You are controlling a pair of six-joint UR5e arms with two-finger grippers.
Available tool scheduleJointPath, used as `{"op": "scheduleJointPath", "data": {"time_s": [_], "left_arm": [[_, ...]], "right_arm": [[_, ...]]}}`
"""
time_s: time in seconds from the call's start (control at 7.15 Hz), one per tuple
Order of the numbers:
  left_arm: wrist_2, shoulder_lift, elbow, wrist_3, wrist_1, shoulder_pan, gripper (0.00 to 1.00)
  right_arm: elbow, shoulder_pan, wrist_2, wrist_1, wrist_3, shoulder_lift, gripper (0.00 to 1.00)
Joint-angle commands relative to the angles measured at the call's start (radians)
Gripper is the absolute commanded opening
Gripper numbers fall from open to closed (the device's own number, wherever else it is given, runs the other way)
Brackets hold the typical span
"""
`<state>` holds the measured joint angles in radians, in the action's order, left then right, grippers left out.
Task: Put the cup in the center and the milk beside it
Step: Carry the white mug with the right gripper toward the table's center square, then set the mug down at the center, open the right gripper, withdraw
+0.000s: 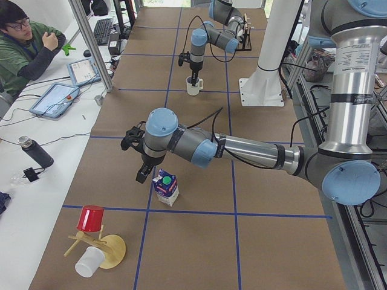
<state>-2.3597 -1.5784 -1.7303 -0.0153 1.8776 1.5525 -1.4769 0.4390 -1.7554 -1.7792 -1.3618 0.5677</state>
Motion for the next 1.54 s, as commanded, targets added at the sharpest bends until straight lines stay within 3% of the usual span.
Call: {"op": "scheduleJointPath", "data": {"time_s": [0.0, 0.28, 0.42, 0.56, 0.84, 1.12, 1.4], "left_arm": [[-0.001, 0.000, 0.002, 0.000, -0.002, 0.000, 0.98], [-0.003, -0.003, 0.006, -0.005, 0.008, 0.000, 0.98], [-0.001, 0.001, 0.008, 0.003, 0.087, 0.000, 0.98], [-0.003, 0.006, 0.006, 0.003, 0.104, 0.000, 0.98], [-0.001, 0.006, 0.008, 0.003, 0.106, -0.023, 0.98], [0.000, 0.011, 0.023, 0.002, 0.106, -0.026, 0.98], [0.000, 0.011, 0.029, 0.000, 0.107, -0.026, 0.98]], "right_arm": [[-0.010, 0.061, -0.028, 0.000, 0.016, -0.037, 1.00], [-0.020, 0.233, -0.186, 0.000, 0.166, -0.028, 1.00], [-0.022, 0.342, -0.284, 0.003, 0.273, 0.027, 1.00], [-0.043, 0.439, -0.347, 0.004, 0.414, 0.117, 1.00], [-0.182, 0.634, -0.367, 0.007, 0.872, 0.385, 1.00], [-0.201, 0.824, -0.502, 0.007, 1.178, 0.579, 1.00], [-0.216, 1.017, -0.527, 0.009, 1.468, 0.822, 1.00]]}}
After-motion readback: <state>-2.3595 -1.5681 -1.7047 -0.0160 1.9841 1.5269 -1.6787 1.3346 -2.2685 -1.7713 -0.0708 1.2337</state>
